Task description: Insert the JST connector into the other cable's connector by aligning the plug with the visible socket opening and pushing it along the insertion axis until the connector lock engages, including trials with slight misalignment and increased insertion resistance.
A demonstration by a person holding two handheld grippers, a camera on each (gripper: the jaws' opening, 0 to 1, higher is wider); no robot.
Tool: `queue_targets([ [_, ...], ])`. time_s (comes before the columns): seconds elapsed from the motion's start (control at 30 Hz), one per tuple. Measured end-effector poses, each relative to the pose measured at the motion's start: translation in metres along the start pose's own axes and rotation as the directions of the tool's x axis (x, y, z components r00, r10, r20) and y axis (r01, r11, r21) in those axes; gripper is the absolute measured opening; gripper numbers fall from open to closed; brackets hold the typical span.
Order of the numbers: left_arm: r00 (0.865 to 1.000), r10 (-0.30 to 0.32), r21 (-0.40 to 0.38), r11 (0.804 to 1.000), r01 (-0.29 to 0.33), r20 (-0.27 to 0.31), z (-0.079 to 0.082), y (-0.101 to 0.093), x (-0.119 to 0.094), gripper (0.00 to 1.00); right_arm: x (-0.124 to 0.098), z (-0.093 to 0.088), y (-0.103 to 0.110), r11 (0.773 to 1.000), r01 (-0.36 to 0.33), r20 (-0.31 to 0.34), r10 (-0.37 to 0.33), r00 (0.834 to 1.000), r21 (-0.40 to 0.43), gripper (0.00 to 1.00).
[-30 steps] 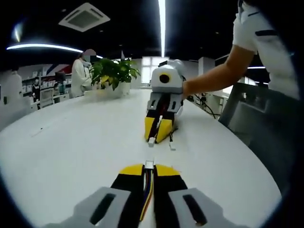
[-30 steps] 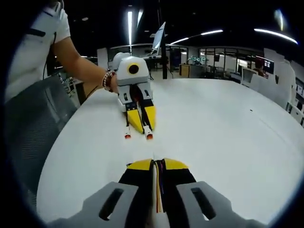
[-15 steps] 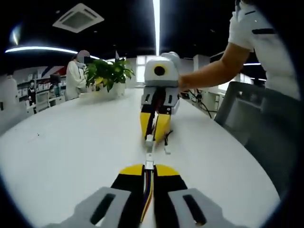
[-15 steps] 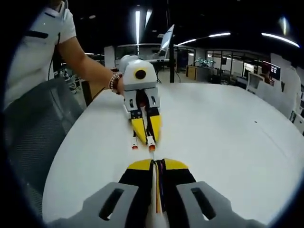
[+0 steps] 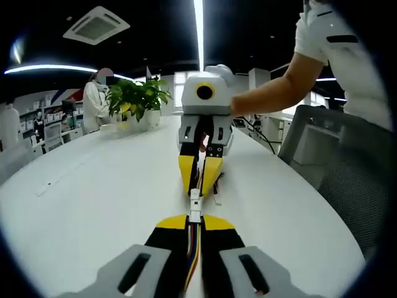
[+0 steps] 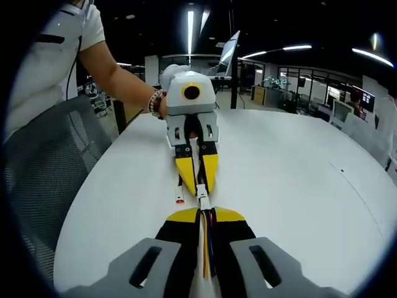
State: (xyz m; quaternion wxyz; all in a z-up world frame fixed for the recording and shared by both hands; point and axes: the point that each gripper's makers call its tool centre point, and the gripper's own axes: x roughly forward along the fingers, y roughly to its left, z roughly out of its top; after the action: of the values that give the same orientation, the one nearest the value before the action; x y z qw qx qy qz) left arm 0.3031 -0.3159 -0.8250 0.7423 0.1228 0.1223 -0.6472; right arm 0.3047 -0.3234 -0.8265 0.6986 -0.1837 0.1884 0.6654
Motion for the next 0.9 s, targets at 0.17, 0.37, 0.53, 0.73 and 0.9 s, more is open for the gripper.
queue_targets([
  [0.17, 1.000, 0.000, -0.004, 1.000, 0.000, -0.003, 0.000, 0.000, 0.000, 0.00, 0.002, -0.005, -0.001, 1.000, -0.007, -0.016, 0.007, 1.000, 0.001, 0.04],
  [0.37, 1.000, -0.001, -0.004, 1.000, 0.001, -0.014, -0.001, -0.001, -0.001, 0.00, 0.003, -0.003, 0.000, 1.000, -0.010, -0.017, 0.009, 1.000, -0.003, 0.04],
  [0.53, 1.000, 0.000, -0.017, 1.000, 0.000, -0.014, -0.004, 0.005, -0.003, 0.00, 0.004, -0.002, 0.000, 1.000, -0.011, -0.014, 0.011, 1.000, -0.004, 0.04],
  [0.73, 1.000, -0.001, -0.017, 1.000, 0.000, -0.021, -0.008, 0.009, -0.002, 0.00, 0.005, -0.004, 0.000, 1.000, -0.013, -0.023, 0.013, 1.000, -0.001, 0.04],
  [0.9, 1.000, -0.001, -0.017, 1.000, 0.001, -0.026, -0.011, 0.012, -0.003, 0.00, 0.006, -0.007, 0.000, 1.000, -0.015, -0.033, 0.015, 0.999, 0.003, 0.04],
])
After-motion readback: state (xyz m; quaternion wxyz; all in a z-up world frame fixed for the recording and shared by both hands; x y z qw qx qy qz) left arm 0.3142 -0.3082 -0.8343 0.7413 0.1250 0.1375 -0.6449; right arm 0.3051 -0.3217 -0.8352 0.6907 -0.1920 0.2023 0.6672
